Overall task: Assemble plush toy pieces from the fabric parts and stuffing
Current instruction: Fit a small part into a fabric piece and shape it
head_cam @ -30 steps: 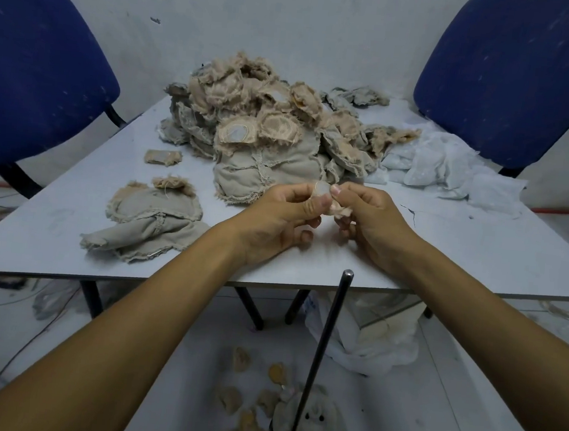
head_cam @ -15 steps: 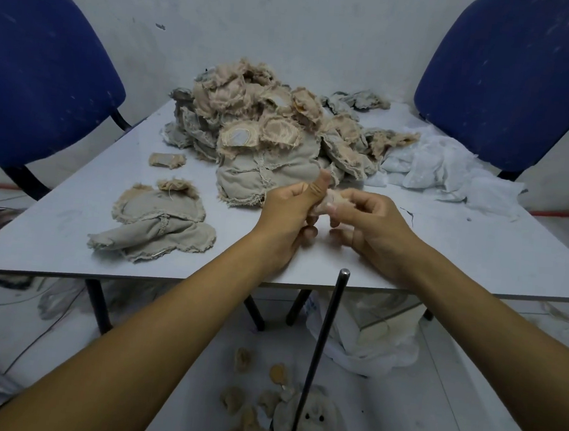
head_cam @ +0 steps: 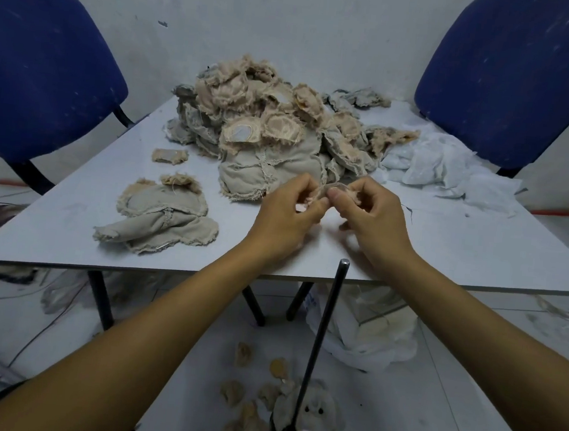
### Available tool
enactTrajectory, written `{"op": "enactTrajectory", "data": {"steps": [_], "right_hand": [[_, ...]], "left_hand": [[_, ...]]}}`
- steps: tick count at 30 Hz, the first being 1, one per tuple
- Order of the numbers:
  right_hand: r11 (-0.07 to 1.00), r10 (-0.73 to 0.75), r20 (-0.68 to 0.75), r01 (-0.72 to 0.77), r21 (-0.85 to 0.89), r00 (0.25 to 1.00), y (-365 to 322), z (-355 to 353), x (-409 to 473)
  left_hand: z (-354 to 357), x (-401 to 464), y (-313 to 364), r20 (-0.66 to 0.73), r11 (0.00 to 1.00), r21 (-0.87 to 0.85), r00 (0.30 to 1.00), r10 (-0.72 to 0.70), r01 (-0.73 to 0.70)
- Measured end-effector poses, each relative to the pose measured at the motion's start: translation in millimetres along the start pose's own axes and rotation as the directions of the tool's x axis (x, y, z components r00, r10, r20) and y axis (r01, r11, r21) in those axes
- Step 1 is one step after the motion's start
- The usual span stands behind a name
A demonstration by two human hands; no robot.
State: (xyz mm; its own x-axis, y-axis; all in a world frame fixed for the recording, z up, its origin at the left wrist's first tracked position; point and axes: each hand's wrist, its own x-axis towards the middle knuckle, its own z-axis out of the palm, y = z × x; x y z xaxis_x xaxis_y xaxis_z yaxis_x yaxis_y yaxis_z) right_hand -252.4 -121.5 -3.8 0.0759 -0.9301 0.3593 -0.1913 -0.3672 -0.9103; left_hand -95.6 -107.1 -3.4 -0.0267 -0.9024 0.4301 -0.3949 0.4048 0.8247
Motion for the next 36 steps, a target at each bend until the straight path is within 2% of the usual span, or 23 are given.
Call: {"op": "enactTrajectory", "data": {"steps": [4,7,9,10,12,14,15,16,17,19,20,21,23,25,27,29,31,33,36], "right_hand": [[0.999,0.034,0.173,-0.035,0.002,0.984,-2,-2,0],[0.995,0.053,0.291,-0.076,0.07,0.955,-4,-3,0],[0.995,0.052,0.235,-0.071,0.073,0.971,-2,-2,0],[0.996,0.055,0.183,-0.066,0.053,0.982,-1,-2,0],[0.997,0.072,0.069,-0.073,-0.001,0.995,-1,0,0],[0.996,0.084,-0.035,-0.084,0.001,0.996,0,-1,0],[0.996,0.081,-0.056,-0.079,0.028,0.995,0,-2,0],[0.997,0.067,-0.052,-0.064,0.052,0.996,0,-3,0],[0.997,0.046,-0.029,-0.044,0.065,0.999,0,-3,-1],[0.999,-0.009,0.049,0.006,0.051,0.999,-2,-2,-4],[0.999,-0.037,0.097,0.033,0.043,0.995,-3,-1,-5],[0.997,-0.065,0.151,0.059,0.043,0.986,-3,0,-5],[0.992,-0.096,0.255,0.072,0.101,0.962,-5,-2,-4],[0.949,-0.016,0.294,-0.078,0.305,0.956,-8,-5,-2],[0.872,0.114,0.255,-0.22,0.438,0.96,-8,-6,2],[0.894,0.177,0.198,-0.242,0.376,0.964,-6,-4,5],[0.961,0.16,0.188,-0.197,0.193,0.969,-5,0,5],[0.995,0.097,0.212,-0.094,-0.025,0.973,-4,7,3],[0.939,-0.017,0.284,0.113,-0.325,0.959,-3,16,2]], "left_hand": [[-3,1,-5,-0.038,0.979,-0.185,0.994,-0.099,0.09],[-4,1,-4,-0.113,0.964,-0.22,0.977,-0.18,0.152],[-4,1,-4,-0.093,0.955,-0.256,0.98,-0.177,0.148],[-3,0,-3,-0.078,0.96,-0.257,0.988,-0.132,0.108],[0,-3,-1,-0.067,0.993,-0.115,0.997,0.028,-0.036],[3,-6,0,-0.039,0.982,0.08,0.984,0.176,-0.172],[5,-7,1,-0.024,0.977,0.096,0.981,0.192,-0.189],[5,-6,3,-0.002,0.99,0.026,0.99,0.138,-0.138],[4,-6,8,0.033,0.992,-0.123,0.999,0.023,-0.019],[-2,-1,10,0.162,0.886,-0.405,0.971,-0.174,0.226],[-6,1,9,0.216,0.84,-0.454,0.951,-0.22,0.298],[-11,3,8,0.252,0.827,-0.452,0.937,-0.24,0.334],[-15,2,4,0.233,0.86,-0.409,0.946,-0.225,0.305],[-17,0,3,0.2,0.848,-0.44,0.953,-0.227,0.294],[-21,0,4,0.277,0.809,-0.483,0.935,-0.222,0.335],[-26,1,7,0.382,0.842,-0.413,0.905,-0.185,0.346],[-31,1,6,0.414,0.863,-0.356,0.888,-0.199,0.359],[-34,1,2,0.394,0.891,-0.303,0.896,-0.206,0.338],[-37,-3,0,0.321,0.929,-0.24,0.926,-0.198,0.281]]}}
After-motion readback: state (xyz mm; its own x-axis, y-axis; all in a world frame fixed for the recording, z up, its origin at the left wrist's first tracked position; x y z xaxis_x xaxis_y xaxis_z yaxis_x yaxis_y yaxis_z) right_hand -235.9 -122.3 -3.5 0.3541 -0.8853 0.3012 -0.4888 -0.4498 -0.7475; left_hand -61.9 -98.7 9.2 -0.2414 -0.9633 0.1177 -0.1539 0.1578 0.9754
